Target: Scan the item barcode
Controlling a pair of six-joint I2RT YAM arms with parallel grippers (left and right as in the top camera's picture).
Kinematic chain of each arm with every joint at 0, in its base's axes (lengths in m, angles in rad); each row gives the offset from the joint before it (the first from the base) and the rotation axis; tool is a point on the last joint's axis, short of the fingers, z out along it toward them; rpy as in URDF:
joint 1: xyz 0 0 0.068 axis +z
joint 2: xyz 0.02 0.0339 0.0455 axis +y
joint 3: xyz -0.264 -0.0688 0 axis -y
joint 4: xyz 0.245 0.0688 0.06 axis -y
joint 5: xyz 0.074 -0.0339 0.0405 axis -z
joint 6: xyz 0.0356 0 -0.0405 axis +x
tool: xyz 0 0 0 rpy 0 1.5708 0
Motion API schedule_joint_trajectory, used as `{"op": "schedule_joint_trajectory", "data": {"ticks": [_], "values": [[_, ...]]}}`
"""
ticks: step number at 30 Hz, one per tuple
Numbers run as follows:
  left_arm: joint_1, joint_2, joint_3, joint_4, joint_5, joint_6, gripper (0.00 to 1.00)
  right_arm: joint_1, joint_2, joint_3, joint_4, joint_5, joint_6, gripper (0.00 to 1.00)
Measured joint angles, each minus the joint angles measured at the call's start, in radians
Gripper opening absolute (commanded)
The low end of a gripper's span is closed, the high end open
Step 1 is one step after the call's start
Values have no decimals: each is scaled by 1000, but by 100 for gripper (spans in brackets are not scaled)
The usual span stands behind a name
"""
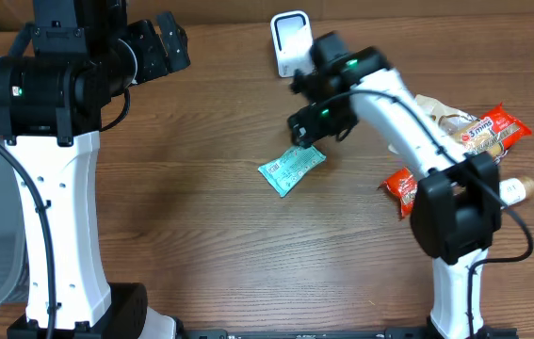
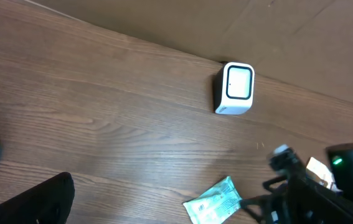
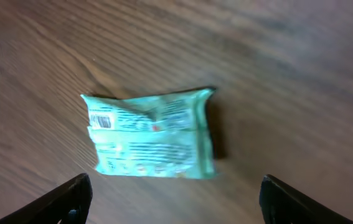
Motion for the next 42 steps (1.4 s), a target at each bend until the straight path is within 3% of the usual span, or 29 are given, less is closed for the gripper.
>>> {"op": "schedule_joint_trajectory", "data": {"ticks": [8,21,24,30,33,36,42], "values": [[0,0,0,0,0,0,100,-117,112,0,27,-220,-259,85],[0,0,0,0,0,0,99,-71,222,-1,32,-288,-353,80],[0,0,0,0,0,0,100,-63,230,0,18,-301,-359,73],[0,0,0,0,0,0,100,-31,240,-40,44,-341,-328,26],[0,0,0,0,0,0,99,-27,239,-79,62,-373,-296,11],[0,0,0,0,0,0,99,-33,239,-95,62,-407,-266,4],[0,0,0,0,0,0,99,-43,248,-92,-21,-434,-214,4]]}}
